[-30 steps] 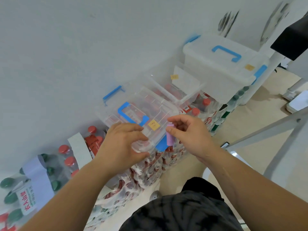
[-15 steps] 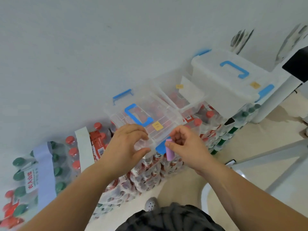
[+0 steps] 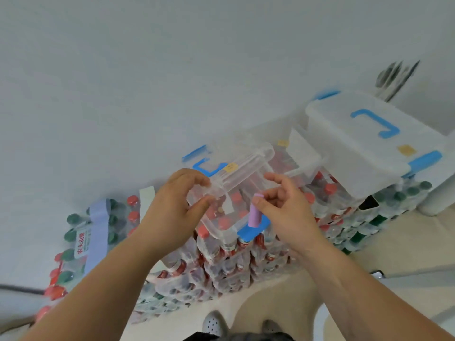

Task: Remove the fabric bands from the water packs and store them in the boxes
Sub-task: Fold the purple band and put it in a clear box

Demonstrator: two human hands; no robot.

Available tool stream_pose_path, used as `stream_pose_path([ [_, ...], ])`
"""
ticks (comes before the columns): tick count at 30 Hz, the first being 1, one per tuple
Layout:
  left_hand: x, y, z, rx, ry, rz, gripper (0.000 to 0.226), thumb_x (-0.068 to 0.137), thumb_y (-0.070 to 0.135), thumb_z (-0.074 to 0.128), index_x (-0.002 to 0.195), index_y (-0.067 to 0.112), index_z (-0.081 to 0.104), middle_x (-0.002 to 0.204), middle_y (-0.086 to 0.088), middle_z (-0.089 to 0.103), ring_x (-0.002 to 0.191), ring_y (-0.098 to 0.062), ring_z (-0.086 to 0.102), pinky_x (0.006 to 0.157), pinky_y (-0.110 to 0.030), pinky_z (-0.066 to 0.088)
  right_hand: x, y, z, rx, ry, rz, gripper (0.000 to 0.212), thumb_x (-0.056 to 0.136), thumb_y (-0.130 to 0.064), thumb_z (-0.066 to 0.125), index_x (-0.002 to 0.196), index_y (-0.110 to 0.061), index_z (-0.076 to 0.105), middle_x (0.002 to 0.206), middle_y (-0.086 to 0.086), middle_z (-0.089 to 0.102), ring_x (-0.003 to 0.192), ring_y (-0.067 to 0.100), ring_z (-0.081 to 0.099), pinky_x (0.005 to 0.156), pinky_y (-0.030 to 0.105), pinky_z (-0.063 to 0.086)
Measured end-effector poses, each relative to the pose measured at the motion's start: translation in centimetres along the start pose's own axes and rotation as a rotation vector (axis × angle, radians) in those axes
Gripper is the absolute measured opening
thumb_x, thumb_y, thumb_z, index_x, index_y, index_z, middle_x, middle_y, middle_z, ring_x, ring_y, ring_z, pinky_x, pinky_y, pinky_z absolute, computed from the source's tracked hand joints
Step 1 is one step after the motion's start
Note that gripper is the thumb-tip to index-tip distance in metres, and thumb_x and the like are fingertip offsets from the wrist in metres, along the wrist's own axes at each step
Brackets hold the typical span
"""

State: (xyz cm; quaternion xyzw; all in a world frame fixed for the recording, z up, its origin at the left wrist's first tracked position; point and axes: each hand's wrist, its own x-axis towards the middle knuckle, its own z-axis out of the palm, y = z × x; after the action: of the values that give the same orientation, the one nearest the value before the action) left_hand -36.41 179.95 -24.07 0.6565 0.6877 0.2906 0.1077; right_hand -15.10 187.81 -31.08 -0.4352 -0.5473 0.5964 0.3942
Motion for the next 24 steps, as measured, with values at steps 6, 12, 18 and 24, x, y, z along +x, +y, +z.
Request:
stream_pose_path([
  [6,1.1,-0.3,-1.2,-0.076,0.039,-0.071,0.017,0.093,0.028,0.065,0.109,0.031,0.060,0.114,0.018,0.057,0.088,-0.002,0.058,0.090,-0.028,0.047,0.4,-0.9,1.2,-0.044,-0.078,-0.017,0.057,0.092,-0.010,0.072,0.138,-0.035,0.050,0.075,-0.003,0.063,0.066,0.002,0.063,0.071,0.011,0.050],
  [12,2.3,1.2,-2.7,-0.072,0.005,0.001,0.017,0.091,0.027,0.066,0.108,0.027,0.062,0.110,0.014,0.059,0.096,0.007,0.054,0.072,-0.008,0.041,0.7,0.2,1.3,0.004,-0.002,0.032,0.055,0.090,-0.016,0.076,0.137,-0.035,0.054,0.083,0.006,0.070,0.085,0.024,0.070,0.082,0.025,0.050],
  [18,3.4,3.7,-4.0,-0.041,0.044,0.106,0.013,0.089,0.026,0.069,0.101,0.025,0.062,0.101,0.015,0.061,0.100,0.005,0.053,0.082,-0.003,0.036,0.6,0.0,1.2,0.041,0.000,0.062,0.051,0.091,-0.019,0.075,0.137,-0.030,0.055,0.090,0.009,0.071,0.090,0.027,0.069,0.078,0.022,0.052],
  [24,3.0,5.4,-5.4,0.114,0.070,0.177,0.016,0.086,0.032,0.066,0.099,0.023,0.063,0.098,0.012,0.058,0.092,-0.005,0.053,0.083,-0.007,0.037,0.7,-0.5,1.1,0.031,0.010,0.089,0.037,0.089,-0.020,0.077,0.123,-0.029,0.063,0.103,0.016,0.069,0.097,0.028,0.069,0.074,0.017,0.054],
])
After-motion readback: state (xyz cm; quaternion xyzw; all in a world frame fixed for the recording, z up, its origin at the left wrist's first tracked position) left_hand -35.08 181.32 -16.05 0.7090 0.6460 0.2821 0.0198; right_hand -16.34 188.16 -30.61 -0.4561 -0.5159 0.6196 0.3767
